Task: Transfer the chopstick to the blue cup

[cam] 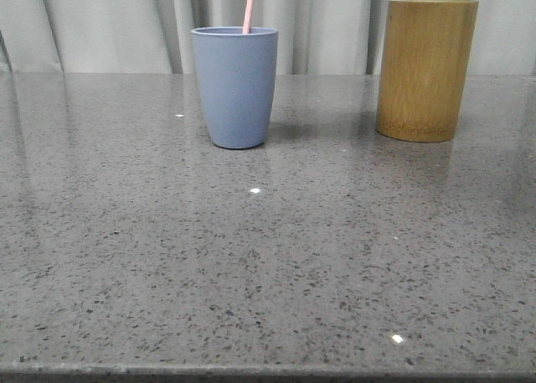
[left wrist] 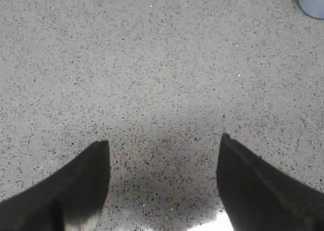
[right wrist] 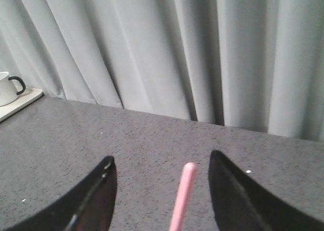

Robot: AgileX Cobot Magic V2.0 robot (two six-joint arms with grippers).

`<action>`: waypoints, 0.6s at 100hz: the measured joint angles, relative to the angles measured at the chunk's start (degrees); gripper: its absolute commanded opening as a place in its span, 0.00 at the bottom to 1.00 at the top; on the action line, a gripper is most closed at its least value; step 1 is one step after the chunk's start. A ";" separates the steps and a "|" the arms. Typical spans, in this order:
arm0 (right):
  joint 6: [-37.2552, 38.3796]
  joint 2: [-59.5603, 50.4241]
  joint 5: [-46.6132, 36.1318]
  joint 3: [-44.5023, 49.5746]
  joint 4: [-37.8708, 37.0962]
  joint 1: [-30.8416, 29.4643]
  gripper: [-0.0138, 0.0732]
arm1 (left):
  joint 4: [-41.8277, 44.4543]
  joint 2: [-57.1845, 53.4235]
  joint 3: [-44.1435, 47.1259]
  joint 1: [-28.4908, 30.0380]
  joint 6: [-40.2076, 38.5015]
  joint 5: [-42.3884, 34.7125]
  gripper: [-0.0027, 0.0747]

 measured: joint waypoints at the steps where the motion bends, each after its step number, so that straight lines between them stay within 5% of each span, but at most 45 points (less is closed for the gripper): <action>1: -0.13 -0.28 0.62 0.00 0.00 -0.30 0.65 | 0.00 0.00 0.00 0.00 0.00 0.00 0.60; 36: -4.24 -16.16 24.35 1.18 -6.00 -11.98 0.65 | 0.00 0.00 0.00 0.00 0.00 0.00 0.60; 60: -4.36 -30.92 34.68 13.65 -9.48 -14.84 0.65 | 0.00 0.00 0.00 0.00 0.00 0.00 0.60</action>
